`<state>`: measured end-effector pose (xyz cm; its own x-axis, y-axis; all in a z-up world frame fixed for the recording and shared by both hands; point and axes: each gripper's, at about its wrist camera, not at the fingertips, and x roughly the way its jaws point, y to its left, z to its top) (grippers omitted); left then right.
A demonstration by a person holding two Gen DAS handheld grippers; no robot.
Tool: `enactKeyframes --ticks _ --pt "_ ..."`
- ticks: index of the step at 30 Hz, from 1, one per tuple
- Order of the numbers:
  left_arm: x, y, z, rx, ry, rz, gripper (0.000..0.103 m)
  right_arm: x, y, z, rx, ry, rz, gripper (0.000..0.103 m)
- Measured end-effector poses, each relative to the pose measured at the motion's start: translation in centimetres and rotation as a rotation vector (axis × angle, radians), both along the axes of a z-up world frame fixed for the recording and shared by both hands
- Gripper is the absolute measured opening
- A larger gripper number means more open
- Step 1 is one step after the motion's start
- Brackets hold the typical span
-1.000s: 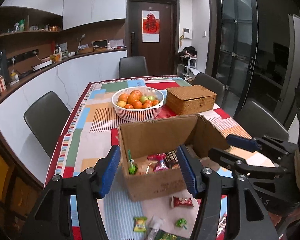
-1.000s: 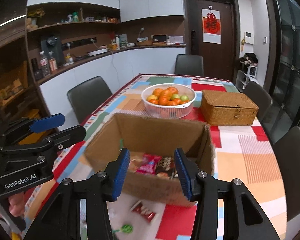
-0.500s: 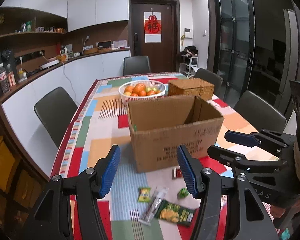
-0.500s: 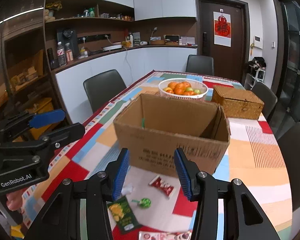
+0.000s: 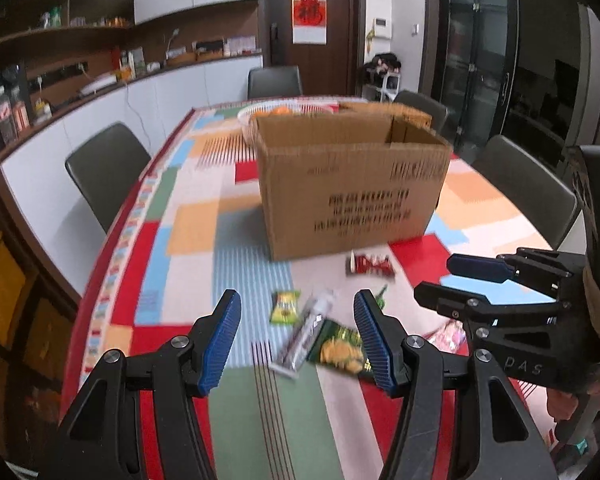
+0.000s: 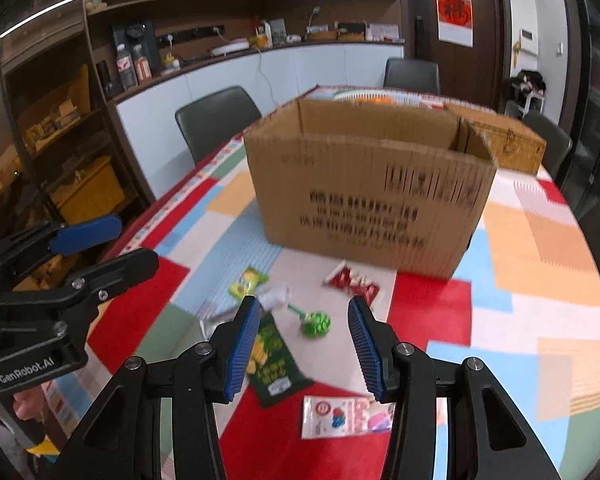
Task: Organize snacks
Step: 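Move both open tools back to the remaining snacks on the table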
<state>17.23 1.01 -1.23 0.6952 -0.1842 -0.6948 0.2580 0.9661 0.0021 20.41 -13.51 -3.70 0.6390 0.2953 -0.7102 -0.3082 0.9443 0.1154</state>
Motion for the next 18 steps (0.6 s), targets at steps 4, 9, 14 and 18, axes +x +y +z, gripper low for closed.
enactKeyframes --ticks 4,9,14,18 --pt "-0.2 0.1 -2.0 0.014 0.033 -0.005 0.058 0.1 0.2 -1.7 -0.018 0.044 0.006 0.047" --pt "0.2 0.1 -4.0 0.025 0.057 -0.029 0.058 0.6 0.3 -3.6 -0.032 0.089 0.008 0.047" --pt "1.5 0.1 -5.8 0.026 0.096 -0.056 0.058 1.5 0.7 -5.3 -0.044 0.125 0.008 0.047" --pt "2.8 0.2 -7.3 0.015 0.139 -0.074 0.055 2.5 1.0 -6.6 -0.049 0.162 0.014 0.047"
